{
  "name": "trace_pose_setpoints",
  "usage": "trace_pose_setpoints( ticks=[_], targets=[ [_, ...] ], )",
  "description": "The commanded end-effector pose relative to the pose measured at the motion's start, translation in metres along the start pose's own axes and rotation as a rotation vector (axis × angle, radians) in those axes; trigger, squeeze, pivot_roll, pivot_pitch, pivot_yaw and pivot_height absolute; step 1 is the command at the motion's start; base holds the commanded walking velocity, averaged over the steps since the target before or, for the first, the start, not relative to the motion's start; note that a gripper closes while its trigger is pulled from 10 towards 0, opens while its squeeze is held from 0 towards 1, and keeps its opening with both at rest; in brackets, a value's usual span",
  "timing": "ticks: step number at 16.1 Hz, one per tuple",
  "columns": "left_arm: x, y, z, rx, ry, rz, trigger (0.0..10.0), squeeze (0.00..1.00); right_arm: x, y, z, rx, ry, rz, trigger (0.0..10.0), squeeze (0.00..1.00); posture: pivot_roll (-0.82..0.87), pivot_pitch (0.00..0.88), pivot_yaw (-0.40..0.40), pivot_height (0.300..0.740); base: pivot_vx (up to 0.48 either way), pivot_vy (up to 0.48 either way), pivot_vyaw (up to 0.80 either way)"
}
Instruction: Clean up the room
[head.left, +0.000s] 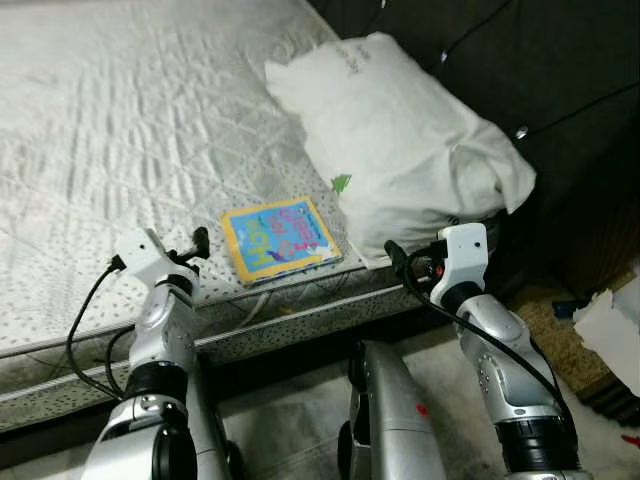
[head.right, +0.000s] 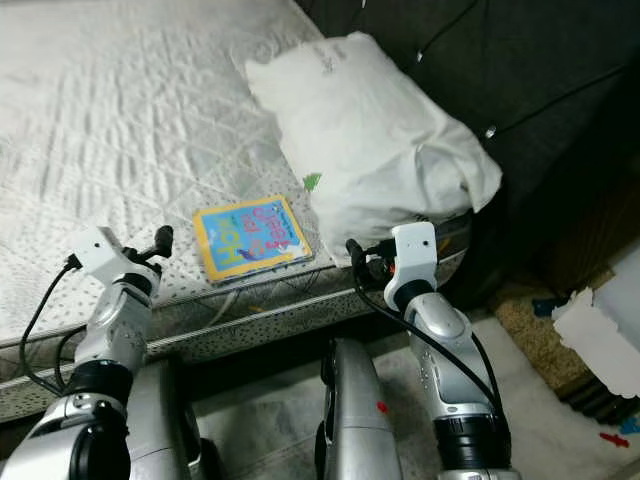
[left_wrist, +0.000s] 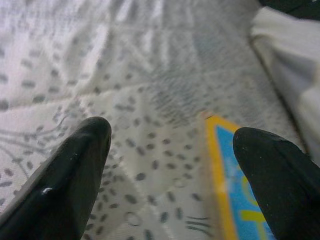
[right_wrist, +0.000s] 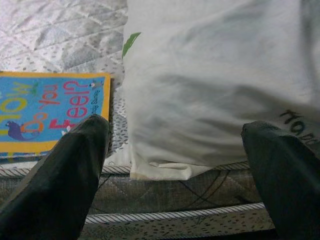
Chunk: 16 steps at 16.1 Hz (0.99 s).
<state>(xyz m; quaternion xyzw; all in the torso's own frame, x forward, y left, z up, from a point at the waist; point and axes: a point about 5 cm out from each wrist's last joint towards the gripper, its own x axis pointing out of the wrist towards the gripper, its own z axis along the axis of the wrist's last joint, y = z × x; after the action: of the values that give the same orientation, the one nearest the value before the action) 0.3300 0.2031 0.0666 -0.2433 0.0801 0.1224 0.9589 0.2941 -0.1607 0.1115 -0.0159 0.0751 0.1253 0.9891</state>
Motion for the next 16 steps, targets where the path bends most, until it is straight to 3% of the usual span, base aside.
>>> trace_pose_setpoints(
  ticks=[1,12,16],
  targets=[
    [0.0,0.002,-0.005,-0.01,0.032,0.006,10.0,0.0,-0.004,-0.002,0.001,-0.004,0.004,0.001,10.0,0.0,-0.23,0.102,-0.059,0.479,0.0,0.0,0.0],
    [0.015,-0.02,-0.006,0.03,0.141,-0.106,10.0,0.0,-0.016,-0.006,0.004,-0.005,0.023,-0.018,10.0,0.0,-0.25,0.127,-0.051,0.479,0.0,0.0,0.0],
    [0.014,-0.034,-0.021,0.037,0.222,-0.155,10.0,0.0,-0.018,-0.008,0.009,-0.022,0.013,-0.02,10.0,0.0,-0.27,0.128,-0.051,0.479,0.0,0.0,0.0]
  ],
)
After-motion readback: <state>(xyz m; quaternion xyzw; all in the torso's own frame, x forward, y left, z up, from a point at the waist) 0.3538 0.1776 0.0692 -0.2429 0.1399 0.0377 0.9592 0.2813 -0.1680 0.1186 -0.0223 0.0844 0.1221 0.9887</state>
